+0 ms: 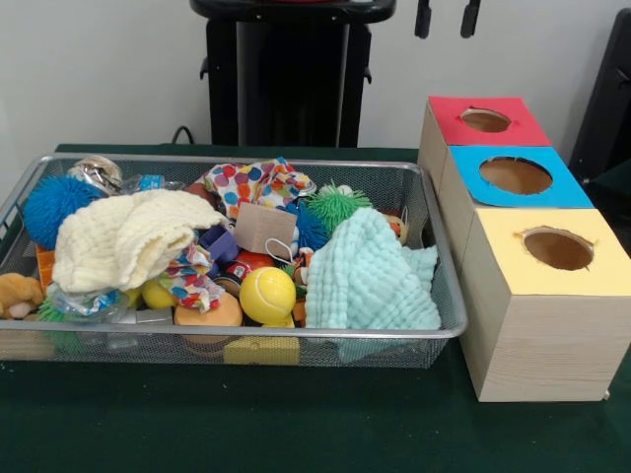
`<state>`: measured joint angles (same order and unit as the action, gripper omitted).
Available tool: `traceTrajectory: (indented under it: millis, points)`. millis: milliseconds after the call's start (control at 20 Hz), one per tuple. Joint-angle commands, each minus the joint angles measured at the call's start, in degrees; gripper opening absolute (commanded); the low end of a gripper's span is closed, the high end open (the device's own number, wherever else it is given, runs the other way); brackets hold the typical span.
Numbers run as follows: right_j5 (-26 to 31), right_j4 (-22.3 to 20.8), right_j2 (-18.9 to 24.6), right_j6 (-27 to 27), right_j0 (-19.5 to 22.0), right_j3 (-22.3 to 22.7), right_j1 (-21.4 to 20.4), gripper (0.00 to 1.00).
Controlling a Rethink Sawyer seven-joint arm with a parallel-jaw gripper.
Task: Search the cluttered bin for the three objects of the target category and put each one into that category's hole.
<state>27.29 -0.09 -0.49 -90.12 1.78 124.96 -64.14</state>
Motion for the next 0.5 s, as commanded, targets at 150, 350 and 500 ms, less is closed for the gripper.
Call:
traceTrajectory:
  millis: [150,350,500]
  points:
    - [-6.7,1.5,5.9,-6.9,4.2,1.5,7.6,1.00]
    - [-6.7,1.7,6.5,-7.2,4.7,1.5,8.0,1.00]
    - [-6.6,2.1,7.1,-7.3,5.2,1.7,8.1,1.00]
